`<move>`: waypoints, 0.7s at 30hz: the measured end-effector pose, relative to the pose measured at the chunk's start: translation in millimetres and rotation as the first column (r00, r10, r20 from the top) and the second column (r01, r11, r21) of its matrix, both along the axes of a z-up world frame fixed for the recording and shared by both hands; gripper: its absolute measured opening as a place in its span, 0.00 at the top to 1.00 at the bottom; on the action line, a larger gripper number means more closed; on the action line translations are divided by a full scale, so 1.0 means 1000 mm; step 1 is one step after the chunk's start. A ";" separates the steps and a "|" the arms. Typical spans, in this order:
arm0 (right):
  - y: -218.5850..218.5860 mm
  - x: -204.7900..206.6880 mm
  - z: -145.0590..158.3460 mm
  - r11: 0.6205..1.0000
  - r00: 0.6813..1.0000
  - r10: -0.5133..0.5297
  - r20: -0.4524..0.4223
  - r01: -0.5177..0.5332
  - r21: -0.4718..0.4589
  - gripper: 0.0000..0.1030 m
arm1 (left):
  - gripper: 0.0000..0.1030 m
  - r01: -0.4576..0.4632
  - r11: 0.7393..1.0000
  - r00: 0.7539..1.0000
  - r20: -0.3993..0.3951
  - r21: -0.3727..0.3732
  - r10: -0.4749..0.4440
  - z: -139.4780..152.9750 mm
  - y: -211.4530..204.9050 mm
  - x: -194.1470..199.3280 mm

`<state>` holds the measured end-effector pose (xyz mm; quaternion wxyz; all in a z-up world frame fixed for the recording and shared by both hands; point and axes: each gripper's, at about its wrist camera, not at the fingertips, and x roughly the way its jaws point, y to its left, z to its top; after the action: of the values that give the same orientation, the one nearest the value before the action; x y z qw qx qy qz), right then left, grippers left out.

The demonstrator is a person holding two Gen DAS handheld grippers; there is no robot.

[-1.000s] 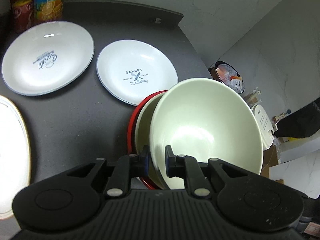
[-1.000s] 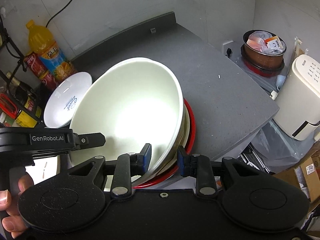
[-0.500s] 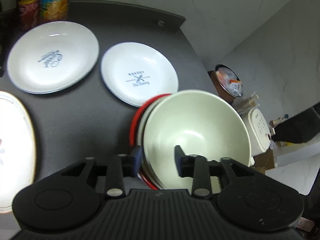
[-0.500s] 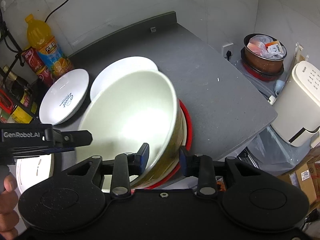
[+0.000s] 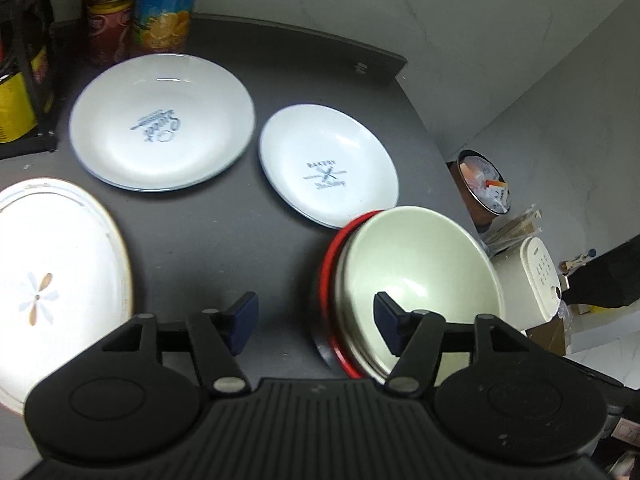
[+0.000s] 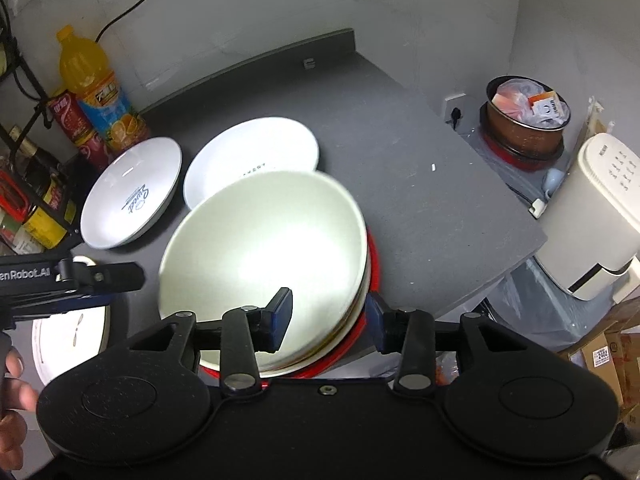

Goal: Organize plates and bowls
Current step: 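Lower the cream bowl onto the stack and open both grippers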

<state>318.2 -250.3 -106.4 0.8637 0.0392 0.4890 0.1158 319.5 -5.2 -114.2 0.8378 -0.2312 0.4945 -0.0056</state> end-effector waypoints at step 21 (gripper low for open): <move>-0.019 -0.027 0.037 0.990 0.992 -0.064 0.107 0.049 0.136 0.00 | 0.19 -0.006 0.994 0.998 0.066 0.111 -0.002 0.041 0.002 -0.029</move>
<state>290.8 -269.1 -69.1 0.8880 0.1040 0.4299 0.1256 290.6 -3.5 -73.7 0.8652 -0.1843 0.4660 0.0153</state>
